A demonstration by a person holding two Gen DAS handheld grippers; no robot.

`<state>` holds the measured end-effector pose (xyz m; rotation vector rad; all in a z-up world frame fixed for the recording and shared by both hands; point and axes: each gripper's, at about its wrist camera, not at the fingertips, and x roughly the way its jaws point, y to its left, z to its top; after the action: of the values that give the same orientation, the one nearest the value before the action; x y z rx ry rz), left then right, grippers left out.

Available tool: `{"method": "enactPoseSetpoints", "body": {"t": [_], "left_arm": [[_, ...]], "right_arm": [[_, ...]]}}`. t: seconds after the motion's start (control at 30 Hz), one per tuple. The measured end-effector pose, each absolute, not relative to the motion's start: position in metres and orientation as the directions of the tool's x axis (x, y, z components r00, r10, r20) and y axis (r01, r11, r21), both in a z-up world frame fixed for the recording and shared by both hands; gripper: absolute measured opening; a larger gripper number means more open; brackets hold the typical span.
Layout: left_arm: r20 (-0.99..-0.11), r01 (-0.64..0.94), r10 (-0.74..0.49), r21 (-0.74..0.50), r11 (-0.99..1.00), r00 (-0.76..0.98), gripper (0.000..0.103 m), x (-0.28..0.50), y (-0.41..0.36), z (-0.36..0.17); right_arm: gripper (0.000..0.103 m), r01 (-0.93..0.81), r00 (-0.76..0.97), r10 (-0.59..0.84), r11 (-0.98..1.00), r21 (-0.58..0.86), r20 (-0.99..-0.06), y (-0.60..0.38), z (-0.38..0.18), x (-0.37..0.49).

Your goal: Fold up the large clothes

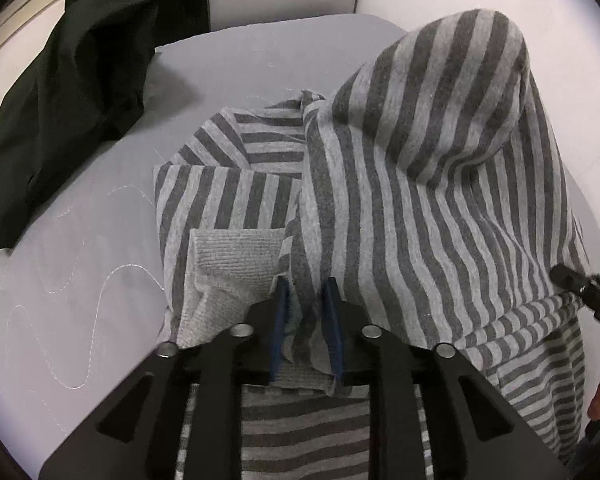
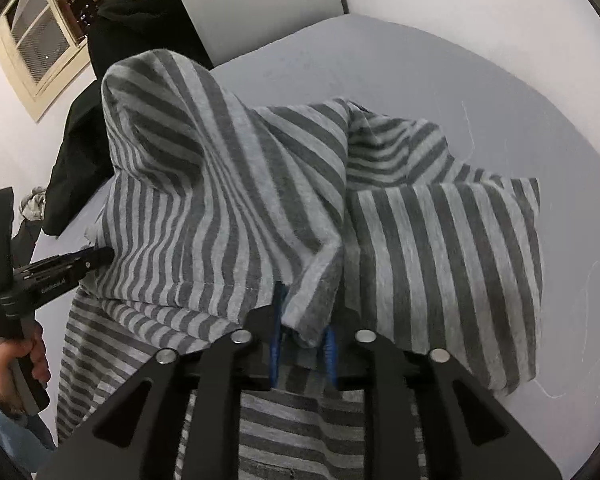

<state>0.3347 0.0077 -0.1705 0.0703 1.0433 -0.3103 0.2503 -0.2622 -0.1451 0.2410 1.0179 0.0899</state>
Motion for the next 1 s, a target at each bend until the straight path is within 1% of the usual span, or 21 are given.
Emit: {"method": "enactPoseSetpoints", "body": {"t": [0.03, 0.07, 0.1, 0.13, 0.17, 0.2, 0.23, 0.27, 0.43, 0.63, 0.83, 0.97, 1.0], "left_arm": [[-0.858, 0.279, -0.212, -0.085, 0.957, 0.467, 0.051, 0.335, 0.008, -0.169], [-0.856, 0.278, -0.214, -0.086, 0.957, 0.470, 0.063, 0.328, 0.009, -0.164], [-0.853, 0.286, -0.222, -0.090, 0.954, 0.472, 0.063, 0.322, 0.010, -0.160], [-0.853, 0.290, -0.217, -0.081, 0.954, 0.475, 0.065, 0.320, 0.007, -0.157], [-0.852, 0.297, -0.211, -0.069, 0.952, 0.479, 0.072, 0.318, 0.007, -0.153], [-0.848, 0.307, -0.214, -0.064, 0.949, 0.484, 0.076, 0.316, 0.006, -0.150], [-0.842, 0.319, -0.220, -0.061, 0.946, 0.492, 0.084, 0.315, 0.007, -0.146], [-0.833, 0.336, -0.223, -0.048, 0.941, 0.506, 0.089, 0.313, 0.006, -0.140], [-0.823, 0.409, -0.217, 0.019, 0.913, 0.524, 0.094, 0.325, -0.003, -0.123], [-0.828, 0.459, -0.245, 0.018, 0.888, 0.504, 0.095, 0.365, -0.020, -0.112], [-0.829, 0.486, -0.291, -0.026, 0.874, 0.478, 0.095, 0.390, -0.030, -0.109], [-0.826, 0.500, -0.320, -0.054, 0.865, 0.464, 0.095, 0.402, -0.034, -0.111], [-0.826, 0.507, -0.330, -0.063, 0.860, 0.457, 0.094, 0.404, -0.035, -0.112]], "right_arm": [[0.024, 0.038, 0.525, 0.188, 0.969, 0.243, -0.830, -0.264, -0.144, 0.250], [0.033, 0.038, 0.527, 0.192, 0.968, 0.249, -0.828, -0.265, -0.141, 0.249], [0.043, 0.037, 0.528, 0.196, 0.967, 0.253, -0.826, -0.266, -0.137, 0.247], [0.048, 0.032, 0.539, 0.194, 0.968, 0.251, -0.819, -0.271, -0.130, 0.243], [0.059, 0.025, 0.549, 0.193, 0.969, 0.247, -0.813, -0.273, -0.124, 0.241], [0.070, 0.013, 0.555, 0.195, 0.970, 0.243, -0.809, -0.273, -0.118, 0.240], [0.073, -0.007, 0.564, 0.195, 0.973, 0.231, -0.802, -0.270, -0.110, 0.239], [0.075, -0.026, 0.574, 0.192, 0.976, 0.216, -0.796, -0.270, -0.103, 0.239], [0.075, -0.083, 0.587, 0.214, 0.975, 0.205, -0.780, -0.274, -0.080, 0.258], [0.075, -0.131, 0.583, 0.267, 0.963, 0.235, -0.767, -0.268, -0.067, 0.304], [0.075, -0.205, 0.559, 0.301, 0.953, 0.224, -0.773, -0.248, -0.067, 0.344], [0.069, -0.240, 0.532, 0.307, 0.948, 0.207, -0.789, -0.236, -0.072, 0.363], [0.063, -0.247, 0.520, 0.307, 0.947, 0.204, -0.797, -0.233, -0.076, 0.368]]}}
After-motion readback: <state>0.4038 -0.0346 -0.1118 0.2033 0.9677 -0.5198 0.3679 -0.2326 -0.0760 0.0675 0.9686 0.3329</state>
